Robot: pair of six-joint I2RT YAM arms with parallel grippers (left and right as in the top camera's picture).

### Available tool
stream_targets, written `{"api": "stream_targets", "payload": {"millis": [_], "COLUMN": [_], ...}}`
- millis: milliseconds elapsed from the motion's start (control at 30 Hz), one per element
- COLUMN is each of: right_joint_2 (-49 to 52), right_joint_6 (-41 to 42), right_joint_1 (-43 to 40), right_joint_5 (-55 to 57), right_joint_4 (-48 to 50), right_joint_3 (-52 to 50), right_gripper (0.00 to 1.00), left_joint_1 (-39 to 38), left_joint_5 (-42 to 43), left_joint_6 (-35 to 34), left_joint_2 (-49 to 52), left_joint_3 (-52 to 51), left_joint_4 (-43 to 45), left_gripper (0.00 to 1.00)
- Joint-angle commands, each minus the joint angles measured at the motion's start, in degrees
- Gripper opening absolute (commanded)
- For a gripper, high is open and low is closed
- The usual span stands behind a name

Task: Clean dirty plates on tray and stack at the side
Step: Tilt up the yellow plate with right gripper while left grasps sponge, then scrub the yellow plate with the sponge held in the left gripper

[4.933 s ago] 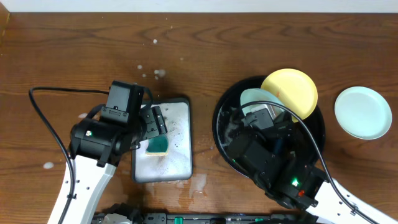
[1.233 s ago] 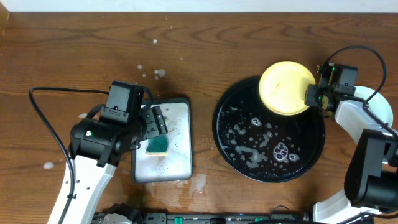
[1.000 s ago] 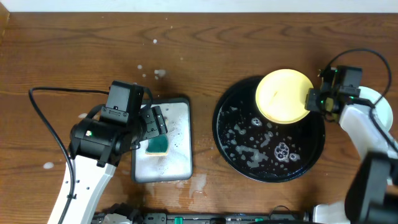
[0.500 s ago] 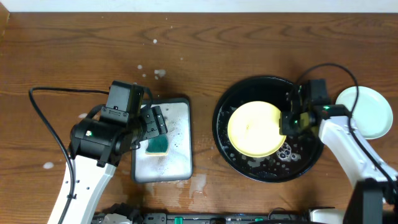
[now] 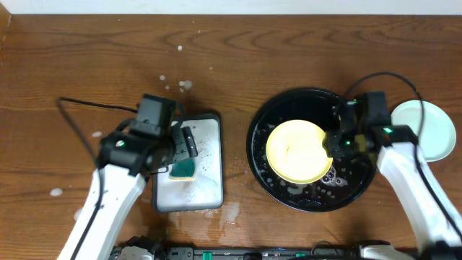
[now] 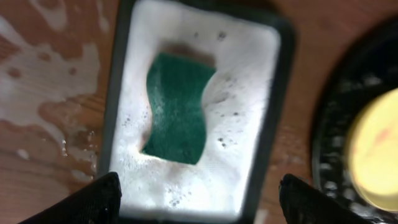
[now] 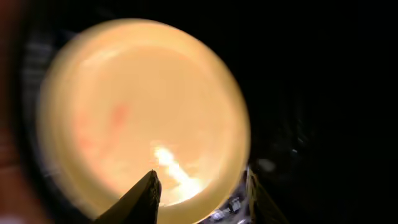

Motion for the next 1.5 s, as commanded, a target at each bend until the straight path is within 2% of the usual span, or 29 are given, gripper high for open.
{"api": "stream_targets", "payload": {"millis": [0,100,267,400,433,533,633,700,767,800,867,1000,1100,1167,1233,1367,1467], "right_joint_2": [-7.1,-10.0,-10.4,-10.3,-10.3,-10.3,-10.3,-10.3,-10.3,-10.3,-10.3,-10.1,-9.5,-8.0,-6.6,-3.0,-0.1], "right_joint_6": [-1.2,-1.2,-1.2,-1.2,-0.9,-0.2,-0.2,-0.2,-0.2,-0.2,0.2,0.9,3.6,3.9,3.9,3.9,3.9], "right_joint_1": [0.6,0.6,0.6,0.5,0.5,0.5,0.5,0.5,0.5,0.5,0.5,0.5,0.5,0.5,0.5,0.5,0.5], "right_joint_5": [-9.2,-9.9,-9.9,-9.9,-9.9,-9.9,-9.8,-9.8,-9.8,-9.8,-8.3,-4.2,-1.6,-1.3,-1.3,-1.3,-1.3], "right_joint_4": [-2.5,-5.1,-9.2,-9.9,-9.8,-9.8,-9.7,-9.7,-9.6,-9.6,-9.7,-10.1,-10.1,-9.6,-9.2,-8.0,-6.5], "right_joint_3": [1.6,1.6,1.4,1.4,1.4,1.4,1.4,1.4,1.4,1.4,1.4,1.4,1.4,1.4,1.4,1.4,1.4], "right_gripper": [0.43,0.42,0.38,0.36,0.35,0.33,0.33,0.33,0.32,0.32,0.32,0.34,0.35,0.36,0.36,0.36,0.37], "left_joint_1": [0.2,0.2,0.2,0.2,0.2,0.2,0.2,0.2,0.2,0.2,0.2,0.2,0.1,0.1,0.1,0.1,0.1], "left_joint_5": [-3.5,-4.1,-3.6,0.1,2.7,6.3,6.3,6.3,6.2,6.2,5.8,4.5,1.2,0.8,0.8,0.9,1.3], "left_joint_6": [0.4,0.4,0.5,0.5,0.5,3.1,3.1,3.3,3.5,3.5,3.5,3.4,3.1,2.7,2.8,2.8,4.7], "left_joint_2": [5.7,10.7,21.8,28.3,29.8,28.9,25.8,23.0,20.4,18.8,17.0,17.2,18.4,20.0,21.0,21.4,21.3], "left_joint_3": [-6.2,-9.3,-10.2,-10.2,-10.1,-9.0,-6.1,-4.3,-3.6,-3.6,-3.6,-5.8,-9.9,-13.4,-14.3,-14.1,-11.5], "left_joint_4": [5.0,10.5,16.5,19.6,20.4,19.5,15.9,13.2,11.6,11.0,9.7,10.1,14.4,19.5,20.9,21.1,18.4], "left_gripper": [0.75,0.69,0.51,0.24,0.08,0.07,0.08,0.25,0.55,0.61,0.64,0.64,0.61,0.48,0.4,0.08,0.08]}}
